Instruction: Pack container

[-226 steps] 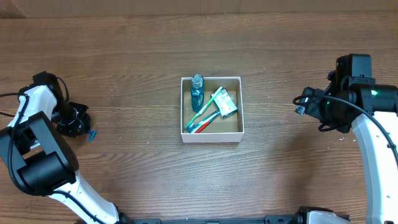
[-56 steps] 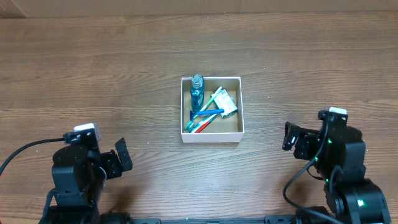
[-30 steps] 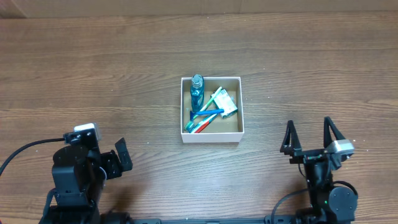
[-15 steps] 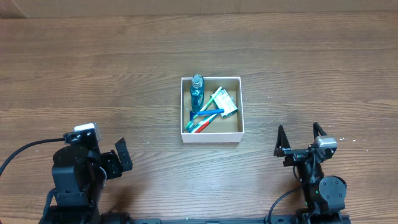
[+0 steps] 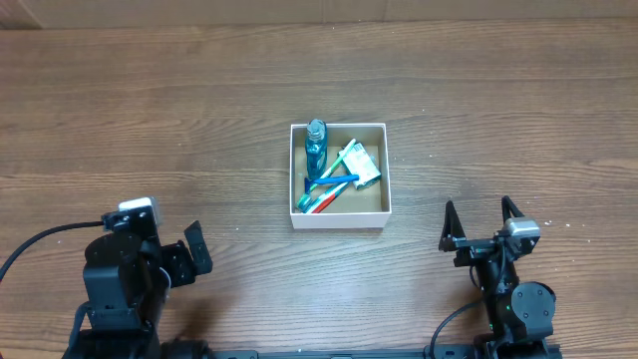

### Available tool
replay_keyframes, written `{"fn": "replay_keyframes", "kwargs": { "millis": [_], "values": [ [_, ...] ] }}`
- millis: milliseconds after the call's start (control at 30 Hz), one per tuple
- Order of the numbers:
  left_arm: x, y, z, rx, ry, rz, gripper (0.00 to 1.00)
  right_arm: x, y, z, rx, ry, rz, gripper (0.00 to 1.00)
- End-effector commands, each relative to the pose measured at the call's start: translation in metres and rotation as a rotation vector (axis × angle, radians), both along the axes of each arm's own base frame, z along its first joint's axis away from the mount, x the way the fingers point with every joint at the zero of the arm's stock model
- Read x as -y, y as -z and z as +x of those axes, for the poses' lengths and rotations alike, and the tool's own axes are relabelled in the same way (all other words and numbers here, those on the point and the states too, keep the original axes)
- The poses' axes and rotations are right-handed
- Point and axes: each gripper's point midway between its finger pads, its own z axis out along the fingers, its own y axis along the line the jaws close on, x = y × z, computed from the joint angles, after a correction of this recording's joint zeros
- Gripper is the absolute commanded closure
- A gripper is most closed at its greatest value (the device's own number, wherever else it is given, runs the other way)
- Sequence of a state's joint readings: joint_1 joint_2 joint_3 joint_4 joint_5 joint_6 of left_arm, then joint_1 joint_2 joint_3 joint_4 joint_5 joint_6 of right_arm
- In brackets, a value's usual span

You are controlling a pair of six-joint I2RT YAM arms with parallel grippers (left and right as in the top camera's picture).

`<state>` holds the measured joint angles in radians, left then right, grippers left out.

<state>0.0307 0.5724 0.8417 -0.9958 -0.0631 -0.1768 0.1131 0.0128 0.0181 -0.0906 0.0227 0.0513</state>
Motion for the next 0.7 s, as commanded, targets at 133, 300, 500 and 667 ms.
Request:
{"fn": "replay_keyframes", "kwargs": {
  "millis": [133, 300, 500, 667],
  "values": [
    [0.001, 0.001, 0.0, 0.002, 0.011, 0.006, 0.0, -0.003, 0.001, 0.0, 0.007, -0.012, -0.006, 0.0],
    [0.001, 0.0, -0.002, 0.005, 0.018, 0.017, 0.0, -0.003, 0.001, 0.0, 0.007, -0.012, -0.006, 0.0],
    [0.005, 0.005, -0.021, 0.036, 0.049, 0.023, 0.0, -0.002, 0.001, 0.0, 0.007, -0.012, -0.006, 0.0],
    [0.003, 0.029, -0.016, 0.165, 0.043, 0.038, 0.0, -0.003, 0.001, 0.0, 0.007, -0.012, -0.006, 0.0]
  ]
}}
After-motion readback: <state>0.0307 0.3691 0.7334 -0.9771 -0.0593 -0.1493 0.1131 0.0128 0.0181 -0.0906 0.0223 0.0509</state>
